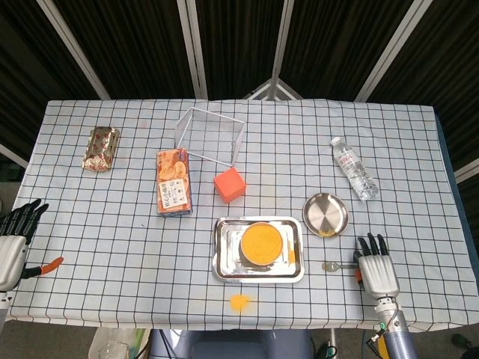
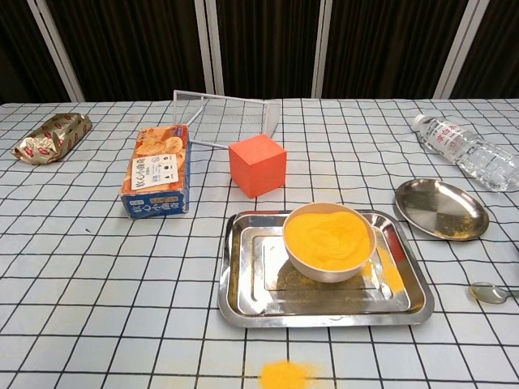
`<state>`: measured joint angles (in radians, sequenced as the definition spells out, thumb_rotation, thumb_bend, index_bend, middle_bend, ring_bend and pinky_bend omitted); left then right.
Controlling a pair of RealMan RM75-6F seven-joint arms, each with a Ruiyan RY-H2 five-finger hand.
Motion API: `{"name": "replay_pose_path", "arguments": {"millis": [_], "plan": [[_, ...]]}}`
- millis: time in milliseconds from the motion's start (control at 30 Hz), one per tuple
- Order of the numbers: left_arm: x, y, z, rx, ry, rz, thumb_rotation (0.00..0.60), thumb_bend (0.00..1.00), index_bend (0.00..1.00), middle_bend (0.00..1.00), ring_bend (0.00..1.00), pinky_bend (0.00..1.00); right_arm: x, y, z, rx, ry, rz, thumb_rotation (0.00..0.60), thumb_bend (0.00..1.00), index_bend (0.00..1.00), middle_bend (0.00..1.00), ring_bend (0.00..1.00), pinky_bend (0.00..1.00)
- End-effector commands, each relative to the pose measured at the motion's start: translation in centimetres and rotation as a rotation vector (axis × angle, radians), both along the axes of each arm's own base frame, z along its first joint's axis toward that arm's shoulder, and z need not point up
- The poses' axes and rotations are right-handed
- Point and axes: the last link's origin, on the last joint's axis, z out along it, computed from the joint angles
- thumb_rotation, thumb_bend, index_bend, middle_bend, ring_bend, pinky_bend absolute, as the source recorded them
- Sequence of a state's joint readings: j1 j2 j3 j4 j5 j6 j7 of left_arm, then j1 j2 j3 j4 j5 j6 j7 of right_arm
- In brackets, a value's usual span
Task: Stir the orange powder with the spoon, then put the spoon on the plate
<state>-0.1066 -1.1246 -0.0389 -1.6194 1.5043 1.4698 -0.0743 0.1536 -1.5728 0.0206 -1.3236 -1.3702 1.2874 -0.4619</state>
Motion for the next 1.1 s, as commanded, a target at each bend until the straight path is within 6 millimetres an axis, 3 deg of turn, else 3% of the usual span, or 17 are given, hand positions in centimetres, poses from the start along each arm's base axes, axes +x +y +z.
{"name": "replay_pose_path", "arguments": {"millis": [33,467,800,1100], "plan": [[-0.01,0.0,-0.03,-0.002,0.001,0.002,0.6,0.0,0.0,0.0,0.0,0.0,0.0,0.03,-0.2,0.004,0.0,-0.001,0.6,0.45,0.48,0.18,0.0,0.0],[-0.01,0.03,-0.03,-0.002,0.001,0.005,0.6,0.0,0.0,0.0,0.0,0.0,-0.2,-0.1,-0.26,0.001,-0.002,-0.013,0.6,0.45,0.48,0.18,0.0,0.0],[-0.02,0.02,-0.01,-0.002,0.001,0.005,0.6,0.0,0.0,0.0,0.0,0.0,-0.29,0.04,-0.36,0.008,0.003,-0.018,0.6,0.45,0.56,0.19,0.0,0.0],[-0.02,0.02,0.0,-0.003,0.001,0.006,0.6,0.0,0.0,0.0,0.0,0.0,-0.3,0.01,-0.25,0.004,-0.001,-0.023,0.6,0.45,0.57,0.2,0.0,0.0]]}}
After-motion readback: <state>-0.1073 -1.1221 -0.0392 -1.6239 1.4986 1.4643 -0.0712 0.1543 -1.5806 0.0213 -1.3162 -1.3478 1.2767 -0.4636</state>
